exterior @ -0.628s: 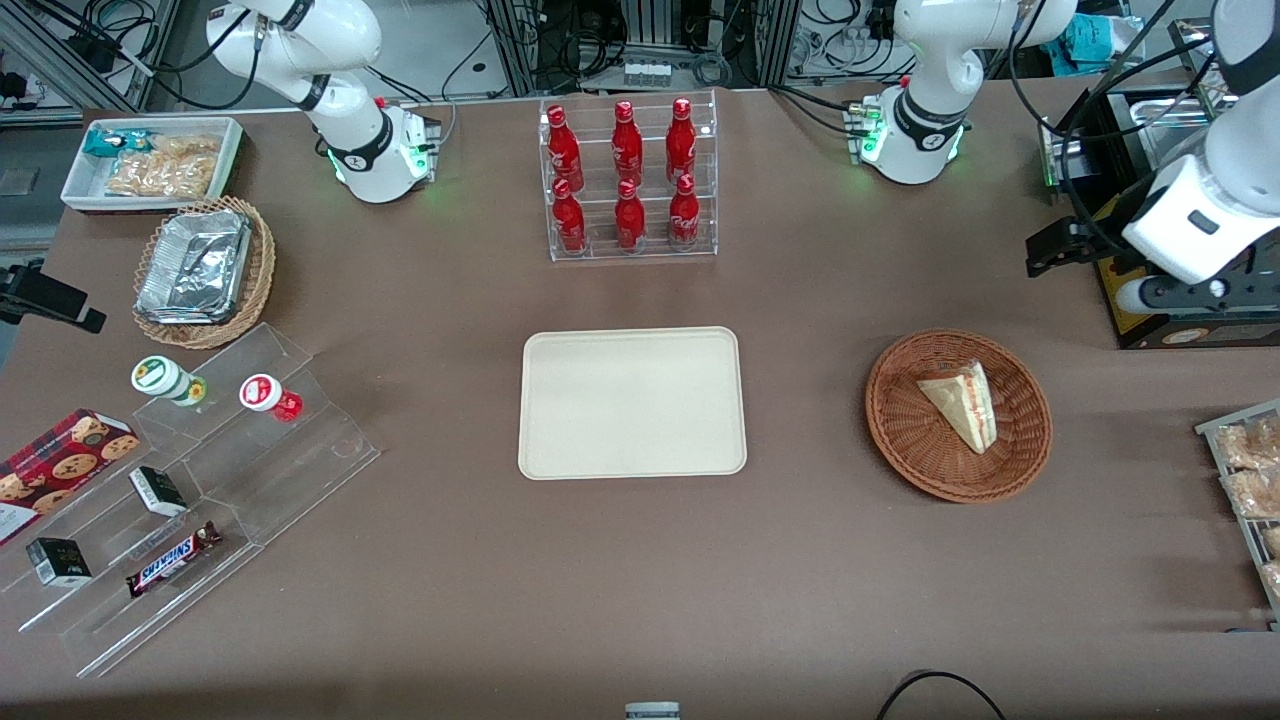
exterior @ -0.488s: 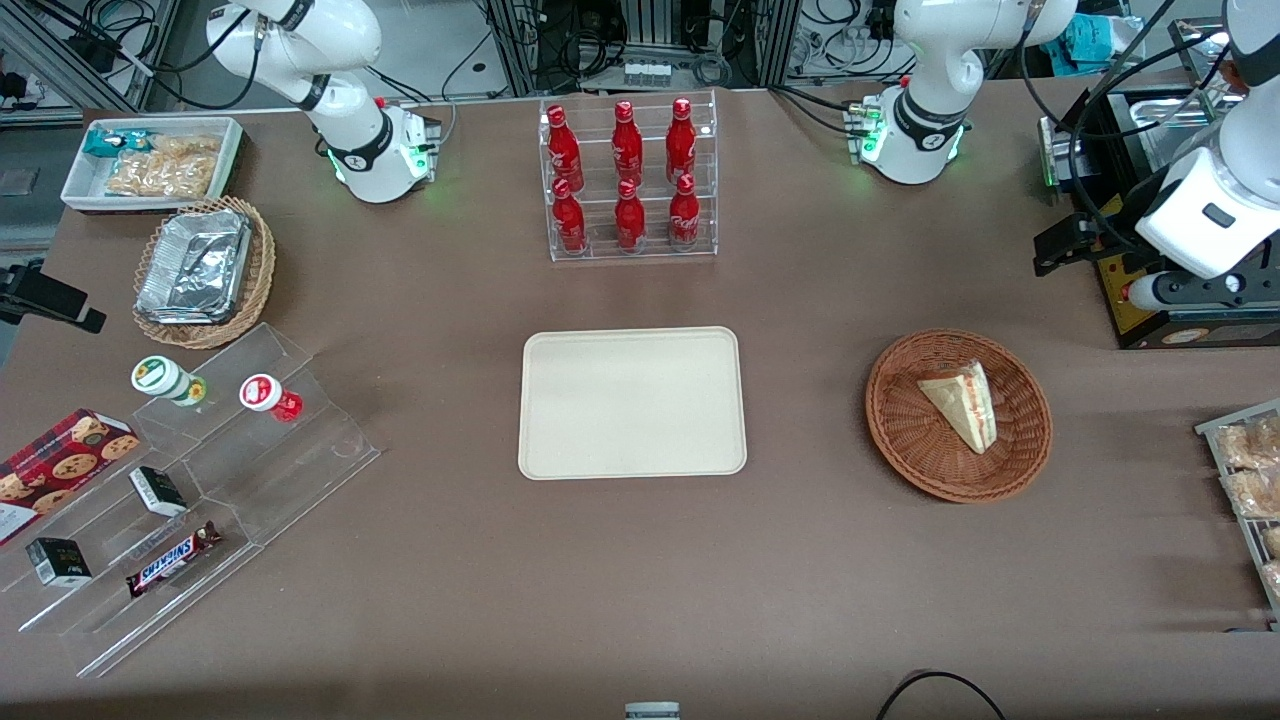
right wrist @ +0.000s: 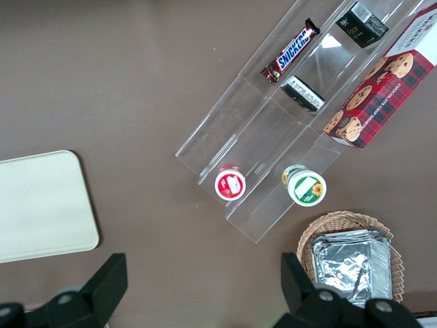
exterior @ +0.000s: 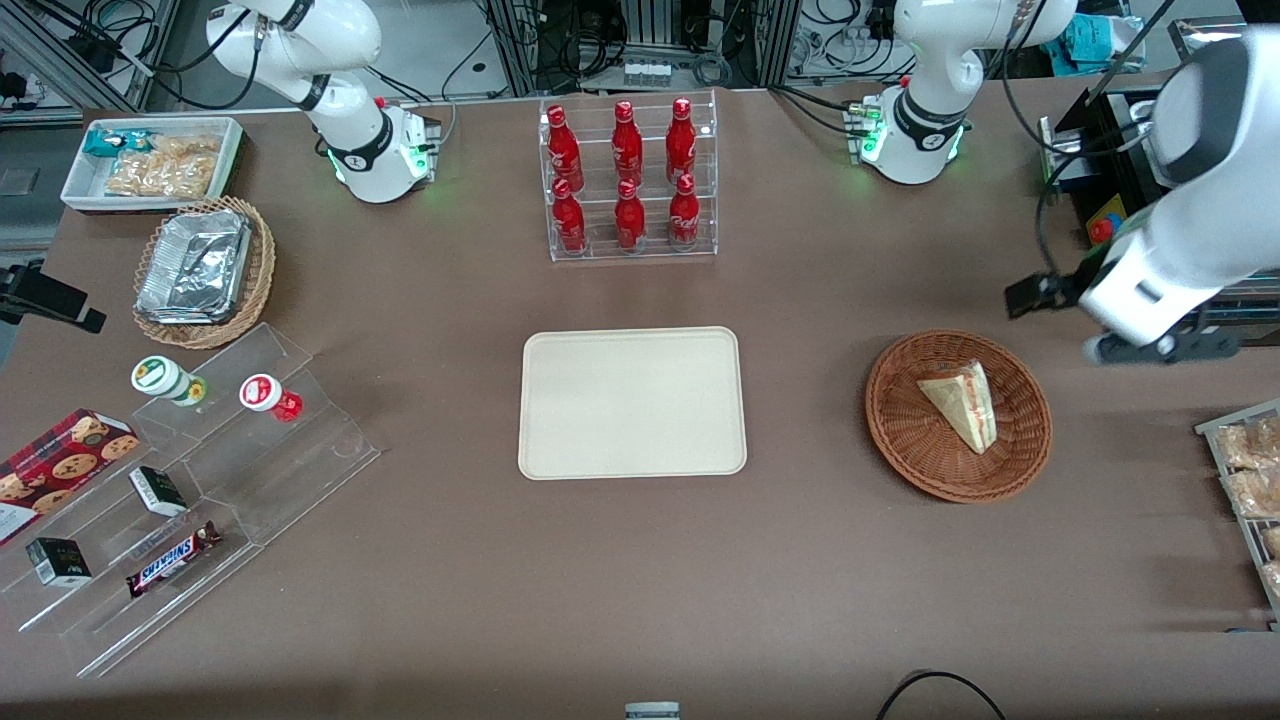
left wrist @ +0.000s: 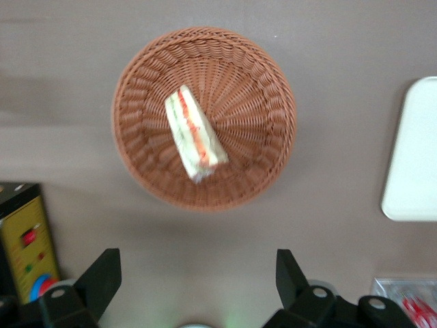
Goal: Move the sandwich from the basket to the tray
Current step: 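Move the left gripper down over the sandwich in the wicker basket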
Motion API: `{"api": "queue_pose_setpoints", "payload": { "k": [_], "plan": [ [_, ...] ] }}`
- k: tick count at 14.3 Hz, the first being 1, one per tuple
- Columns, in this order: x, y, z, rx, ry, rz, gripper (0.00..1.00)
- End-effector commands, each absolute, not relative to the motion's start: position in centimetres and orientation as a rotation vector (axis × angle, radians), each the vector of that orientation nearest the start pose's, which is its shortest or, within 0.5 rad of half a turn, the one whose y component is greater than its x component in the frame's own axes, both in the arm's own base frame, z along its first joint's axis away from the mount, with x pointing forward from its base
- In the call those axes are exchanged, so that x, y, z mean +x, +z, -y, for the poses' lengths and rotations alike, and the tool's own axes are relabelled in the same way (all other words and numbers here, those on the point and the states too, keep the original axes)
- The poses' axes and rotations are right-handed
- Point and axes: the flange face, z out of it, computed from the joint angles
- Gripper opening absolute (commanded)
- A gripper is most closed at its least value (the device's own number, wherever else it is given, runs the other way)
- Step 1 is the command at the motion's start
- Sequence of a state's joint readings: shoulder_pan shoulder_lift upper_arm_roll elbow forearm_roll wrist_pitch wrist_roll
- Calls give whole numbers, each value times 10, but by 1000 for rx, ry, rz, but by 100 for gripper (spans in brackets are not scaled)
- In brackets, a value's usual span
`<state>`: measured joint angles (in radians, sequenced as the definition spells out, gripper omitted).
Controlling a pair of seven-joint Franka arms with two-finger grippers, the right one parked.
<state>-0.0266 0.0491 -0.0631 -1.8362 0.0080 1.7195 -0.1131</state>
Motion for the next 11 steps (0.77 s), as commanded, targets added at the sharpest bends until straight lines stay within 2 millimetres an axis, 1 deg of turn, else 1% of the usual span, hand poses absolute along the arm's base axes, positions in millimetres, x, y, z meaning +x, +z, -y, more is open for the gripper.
{"api": "queue_pose_setpoints", "payload": {
  "k": [1,2,3,4,5,6,7,8,9,11],
  "plan": [
    [542,438,46,-3103,187,32,100],
    [539,419,46,-3107,166,47,100],
    [536,399,34,-3109,121,142,100],
    [527,373,30,-3109,82,221,100],
    [523,358,28,-3108,34,296,100],
    [521,350,25,-3096,26,414,100],
    [521,340,24,-3066,52,569,100],
    [521,336,27,-3028,59,725,100],
    [522,330,27,-2999,68,833,100],
    [525,314,26,-2964,54,962,100]
  ]
}}
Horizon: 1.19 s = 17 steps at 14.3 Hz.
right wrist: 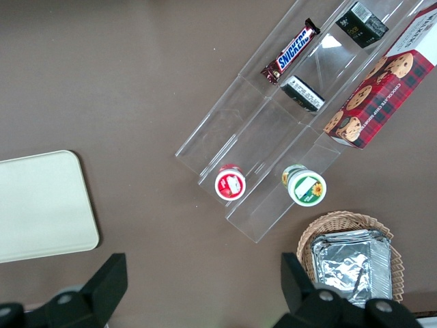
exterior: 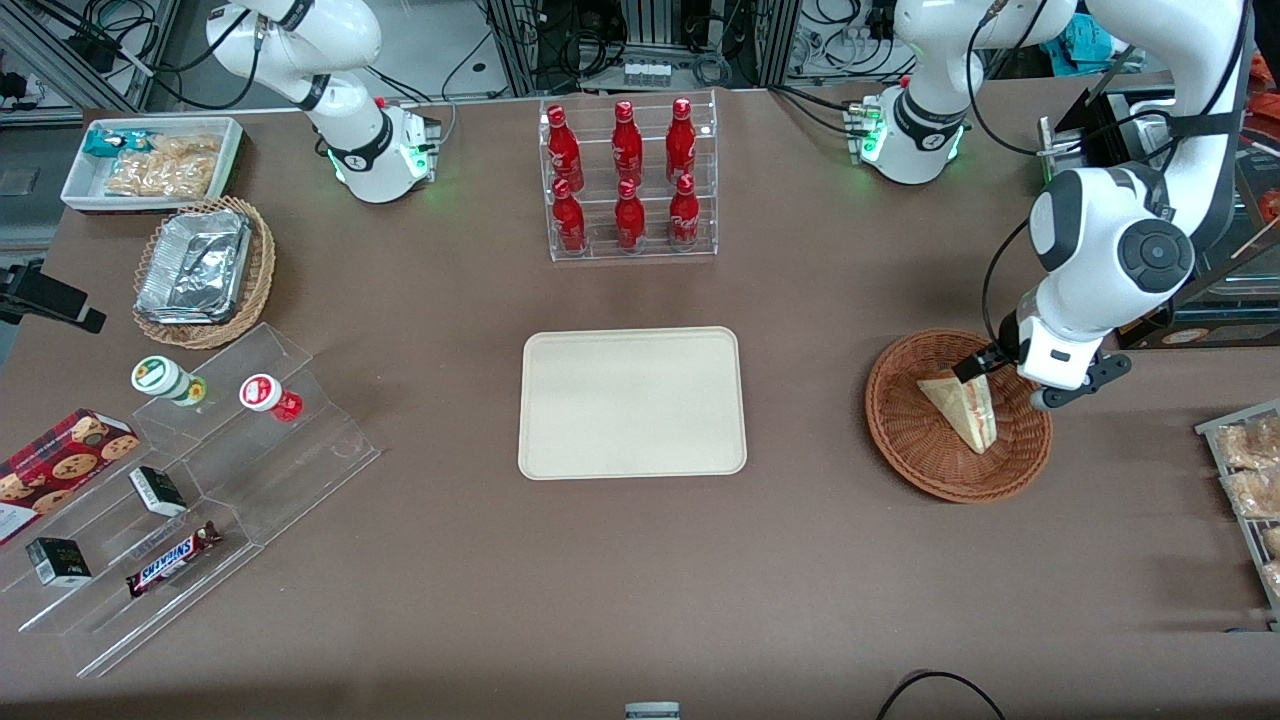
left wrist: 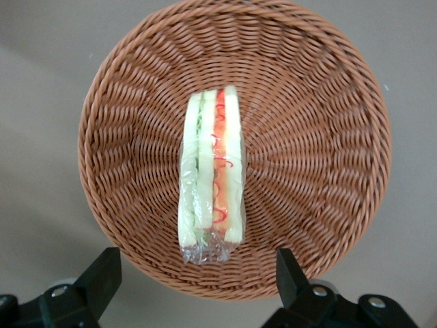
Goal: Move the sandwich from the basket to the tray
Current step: 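Close the left gripper on the wrapped sandwich's crust edge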
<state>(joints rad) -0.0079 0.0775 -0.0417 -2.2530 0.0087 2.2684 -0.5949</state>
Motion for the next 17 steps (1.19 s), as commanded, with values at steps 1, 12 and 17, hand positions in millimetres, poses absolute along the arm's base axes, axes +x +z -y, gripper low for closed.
{"api": "queue_pose_setpoints", "payload": {
  "k": [1,12,17],
  "plan": [
    [525,304,26,-2952,45,1008,100],
    [539,298,31,-2946,135,930,5],
    [560,350,110,-3022,233,446,5]
  ]
}}
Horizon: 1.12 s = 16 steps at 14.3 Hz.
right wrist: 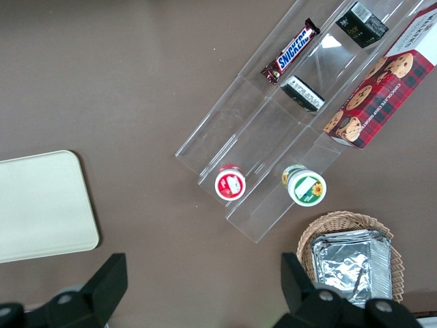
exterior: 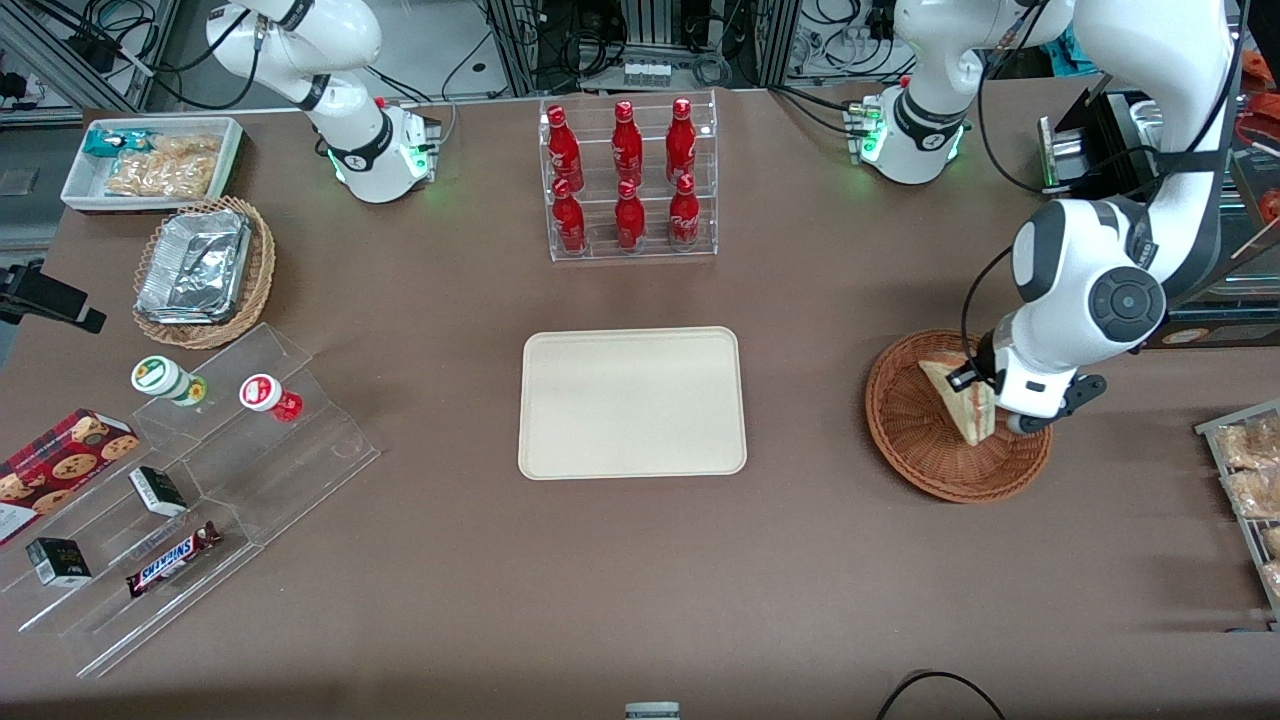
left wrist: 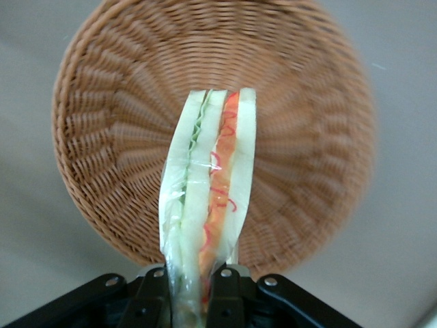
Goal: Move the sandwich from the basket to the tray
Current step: 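Close the left gripper on the wrapped sandwich's crust edge, then lift the sandwich and carry it over the cream tray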
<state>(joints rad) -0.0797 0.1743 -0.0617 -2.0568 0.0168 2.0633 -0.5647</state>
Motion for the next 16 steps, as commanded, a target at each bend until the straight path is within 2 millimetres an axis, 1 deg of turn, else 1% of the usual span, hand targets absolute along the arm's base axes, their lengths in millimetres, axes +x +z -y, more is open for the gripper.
{"api": "queue_pose_setpoints", "payload": {
  "k": [1,2,3,4,6,10,13,14,15,16],
  "plan": [
    [563,352,140,-3045,222,276,7],
    [557,341,171,-3041,285,76,8],
    [552,335,194,-3035,309,3,8],
    [554,331,218,-3039,303,-18,7],
    [562,326,274,-3050,274,-7,5],
    [558,305,387,-3110,273,90,1],
    [551,301,442,-3127,233,173,1],
    [548,296,460,-3129,223,193,1],
    [543,286,479,-3128,220,215,1],
    [538,275,492,-3127,218,234,1]
  ]
}}
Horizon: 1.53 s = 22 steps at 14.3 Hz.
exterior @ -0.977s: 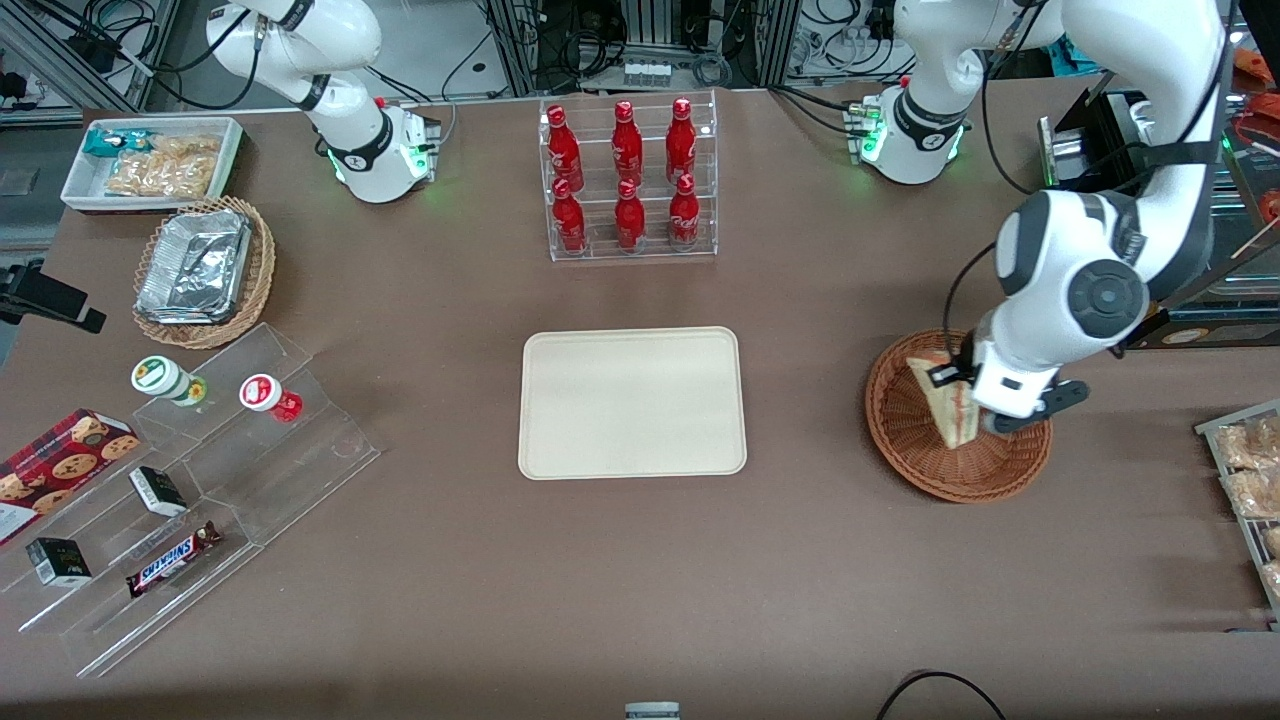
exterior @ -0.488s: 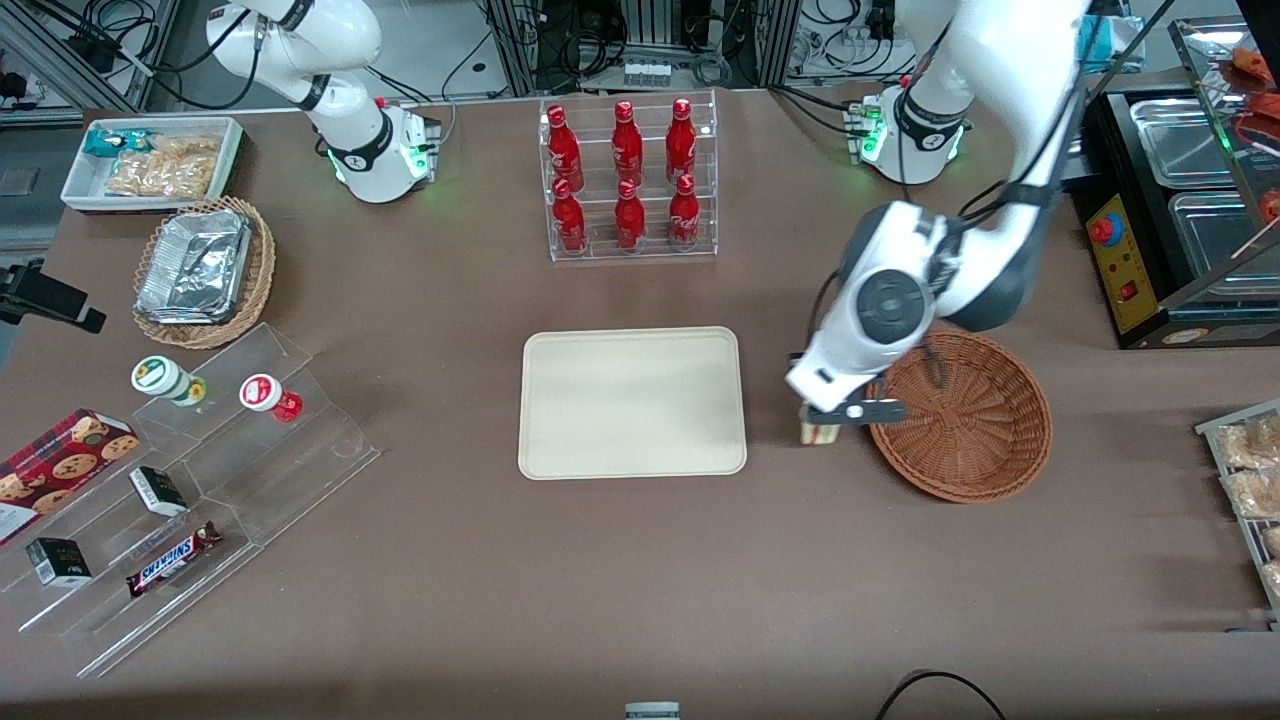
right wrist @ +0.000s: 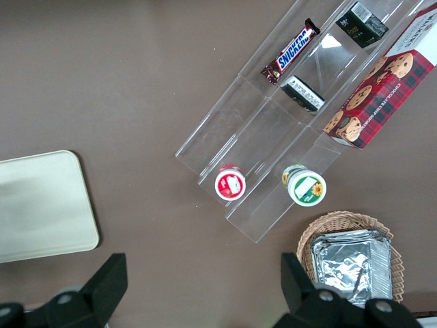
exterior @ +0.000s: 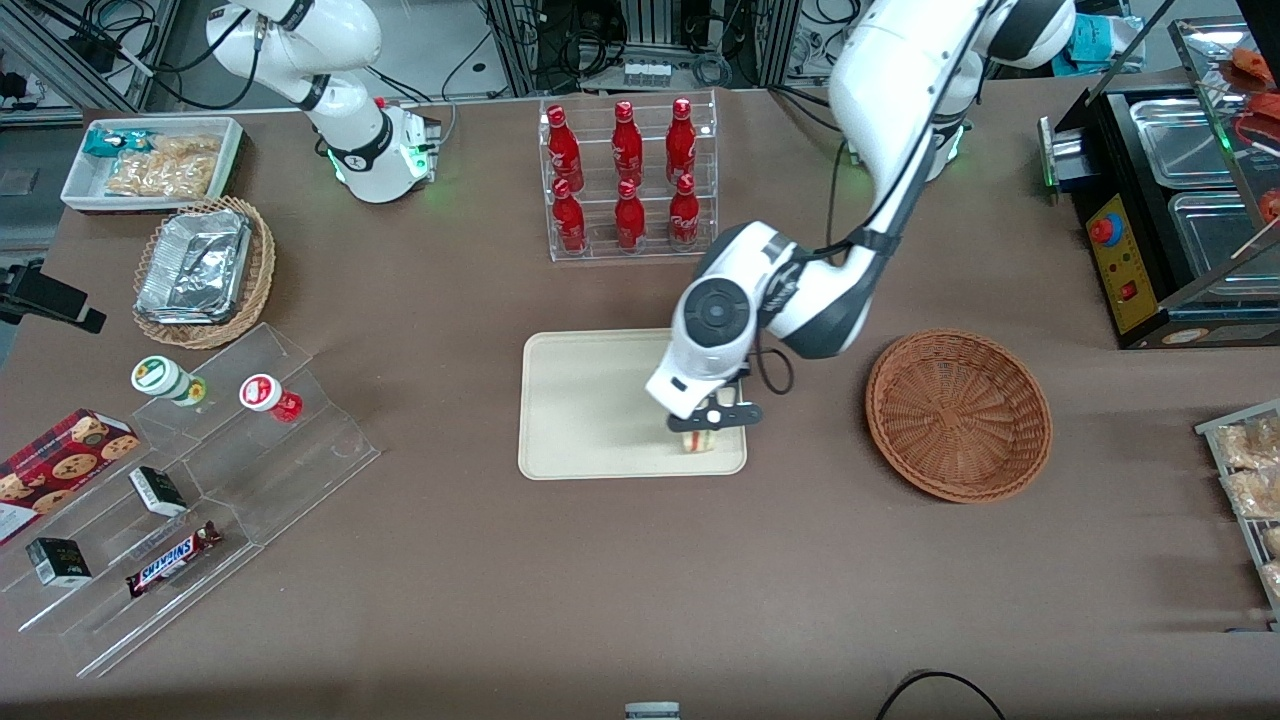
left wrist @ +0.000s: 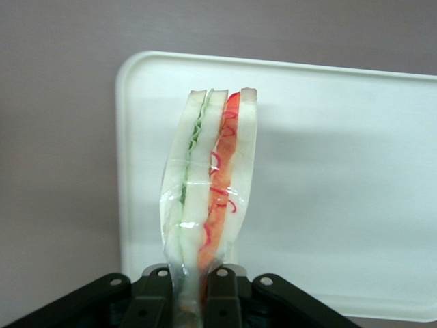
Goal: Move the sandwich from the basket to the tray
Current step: 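Lift the sandwich and carry it over the cream tray, then lower the sandwich onto the tray and open the left gripper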
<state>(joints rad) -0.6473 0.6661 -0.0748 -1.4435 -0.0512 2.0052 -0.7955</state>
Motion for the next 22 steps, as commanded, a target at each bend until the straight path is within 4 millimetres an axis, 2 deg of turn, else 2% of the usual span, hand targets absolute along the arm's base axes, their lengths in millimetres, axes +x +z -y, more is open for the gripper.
{"api": "queue_pose_setpoints", "payload": {
  "k": [1,4,6,7,8,9,11,15,17,20,22],
  "plan": [
    [532,268,506,-3138,198,254,2],
    [510,245,535,-3156,168,232,2],
    [509,235,540,-3161,163,241,4],
    [503,232,546,-3164,165,232,9],
    [503,234,546,-3167,165,240,36],
    [503,237,546,-3172,168,244,99],
    [506,252,544,-3174,157,253,100],
    [503,305,528,-3138,156,230,100],
    [522,331,494,-3062,143,308,100],
    [526,335,447,-2965,212,364,100],
    [527,336,405,-2966,216,302,100]
  ]
}}
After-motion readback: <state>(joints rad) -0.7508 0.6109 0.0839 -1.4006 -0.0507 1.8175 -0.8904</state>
